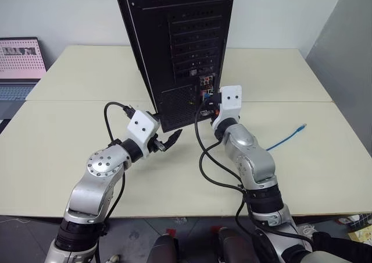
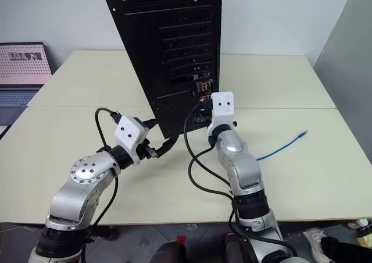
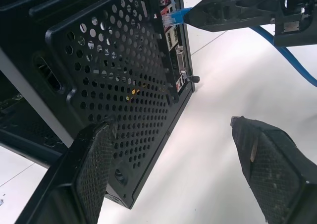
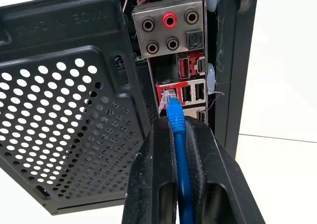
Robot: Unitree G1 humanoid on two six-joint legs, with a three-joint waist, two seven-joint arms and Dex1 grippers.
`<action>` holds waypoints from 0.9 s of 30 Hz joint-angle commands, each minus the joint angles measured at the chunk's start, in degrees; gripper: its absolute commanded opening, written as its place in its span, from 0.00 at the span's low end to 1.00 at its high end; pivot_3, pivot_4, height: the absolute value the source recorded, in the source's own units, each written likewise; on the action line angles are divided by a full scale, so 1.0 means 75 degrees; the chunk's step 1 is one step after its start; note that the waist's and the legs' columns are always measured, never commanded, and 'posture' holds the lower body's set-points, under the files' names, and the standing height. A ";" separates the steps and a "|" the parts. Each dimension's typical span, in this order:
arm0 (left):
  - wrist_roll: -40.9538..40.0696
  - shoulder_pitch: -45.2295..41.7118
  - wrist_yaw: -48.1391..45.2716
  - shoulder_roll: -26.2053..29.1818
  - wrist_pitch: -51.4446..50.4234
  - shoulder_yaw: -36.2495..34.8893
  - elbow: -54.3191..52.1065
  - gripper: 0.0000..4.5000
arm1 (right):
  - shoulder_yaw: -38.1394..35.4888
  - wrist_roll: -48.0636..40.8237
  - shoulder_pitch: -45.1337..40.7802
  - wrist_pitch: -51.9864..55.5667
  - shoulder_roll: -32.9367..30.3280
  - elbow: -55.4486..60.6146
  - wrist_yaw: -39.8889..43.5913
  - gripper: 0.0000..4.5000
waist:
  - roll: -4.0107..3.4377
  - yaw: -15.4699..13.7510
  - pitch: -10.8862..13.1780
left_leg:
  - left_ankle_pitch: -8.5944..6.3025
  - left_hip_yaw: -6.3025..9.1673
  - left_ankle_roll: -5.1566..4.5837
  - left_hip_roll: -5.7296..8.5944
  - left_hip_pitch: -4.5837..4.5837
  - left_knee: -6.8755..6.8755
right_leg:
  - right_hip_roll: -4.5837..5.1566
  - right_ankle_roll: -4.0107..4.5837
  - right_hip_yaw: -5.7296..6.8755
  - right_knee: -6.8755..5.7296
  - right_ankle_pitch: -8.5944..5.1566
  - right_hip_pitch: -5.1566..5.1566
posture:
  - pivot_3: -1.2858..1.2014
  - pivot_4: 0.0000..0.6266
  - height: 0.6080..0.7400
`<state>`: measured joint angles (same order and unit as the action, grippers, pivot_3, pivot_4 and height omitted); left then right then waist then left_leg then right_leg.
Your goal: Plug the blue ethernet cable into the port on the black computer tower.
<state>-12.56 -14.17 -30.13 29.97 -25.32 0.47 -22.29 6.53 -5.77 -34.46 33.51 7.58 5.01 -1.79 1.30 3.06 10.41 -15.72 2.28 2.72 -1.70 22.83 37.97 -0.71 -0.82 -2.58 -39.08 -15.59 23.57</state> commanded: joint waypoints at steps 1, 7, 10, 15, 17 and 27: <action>0.0066 -0.0005 0.0037 0.0041 0.0154 -0.0152 -0.0179 0.86 | 0.0100 0.0104 -0.0211 -0.0464 0.0175 0.0338 -0.0061 0.00 | 0.0000 0.0000 0.0000 | 0.0000 0.0000 0.0000 0.0000 0.0000 0.0000 | 0.0000 0.0000 0.0000 0.0000 0.0000 0.0000 | 0.52 0.24 1.00; 0.0054 -0.0023 0.0031 0.0054 0.0111 -0.0158 -0.0222 0.86 | 0.0102 0.0293 -0.0297 -0.0671 0.0288 0.0130 -0.0371 0.00 | 0.0000 -0.0006 0.0000 | 0.0000 0.0000 0.0000 0.0000 0.0002 0.0000 | 0.0000 0.0000 0.0000 0.0001 0.0000 0.0000 | 0.52 0.24 1.00; 0.0052 -0.0023 0.0032 0.0058 0.0106 -0.0160 -0.0233 0.86 | 0.0133 0.0326 -0.0330 -0.0766 0.0370 0.0005 -0.0457 0.00 | 0.0000 -0.0011 0.0000 | 0.0000 0.0000 0.0000 0.0000 0.0002 0.0000 | 0.0000 0.0000 0.0000 0.0001 0.0000 0.0000 | 0.52 0.24 1.00; 0.0041 -0.0006 0.0047 0.0052 0.0069 -0.0165 -0.0287 0.86 | 0.0376 0.0337 -0.0441 -0.0943 0.0516 -0.0230 -0.0443 0.00 | 0.0000 -0.0011 0.0000 | 0.0000 0.0000 0.0000 0.0000 0.0000 0.0001 | 0.0000 0.0000 0.0001 -0.0001 0.0000 -0.0001 | 0.52 0.24 1.00; 0.0038 -0.0010 0.0052 0.0047 0.0059 -0.0164 -0.0292 0.86 | 0.0433 0.0331 -0.0532 -0.1026 0.0544 -0.0357 -0.0426 0.00 | 0.0000 -0.0007 0.0000 | 0.0000 0.0000 0.0000 0.0000 0.0000 0.0001 | 0.0000 0.0000 0.0000 -0.0002 0.0000 -0.0001 | 0.52 0.24 1.00; 0.0040 -0.0007 0.0113 0.0020 0.0046 -0.0155 -0.0311 0.86 | 0.0526 0.0311 -0.1004 -0.1494 0.0596 -0.1121 -0.0346 0.00 | 0.0000 0.0035 0.0000 | 0.0000 -0.0002 0.0000 -0.0005 -0.0009 0.0002 | -0.0003 0.0007 -0.0001 -0.0006 0.0004 0.0000 | 0.52 0.24 1.00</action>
<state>-12.55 -14.10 -29.53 29.97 -25.62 0.37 -22.38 9.40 -3.44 -37.00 25.22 7.72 -3.72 -5.04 1.29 3.32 10.41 -15.72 2.25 2.72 -1.74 22.75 37.98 -0.73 -0.76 -2.60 -39.13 -15.55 23.57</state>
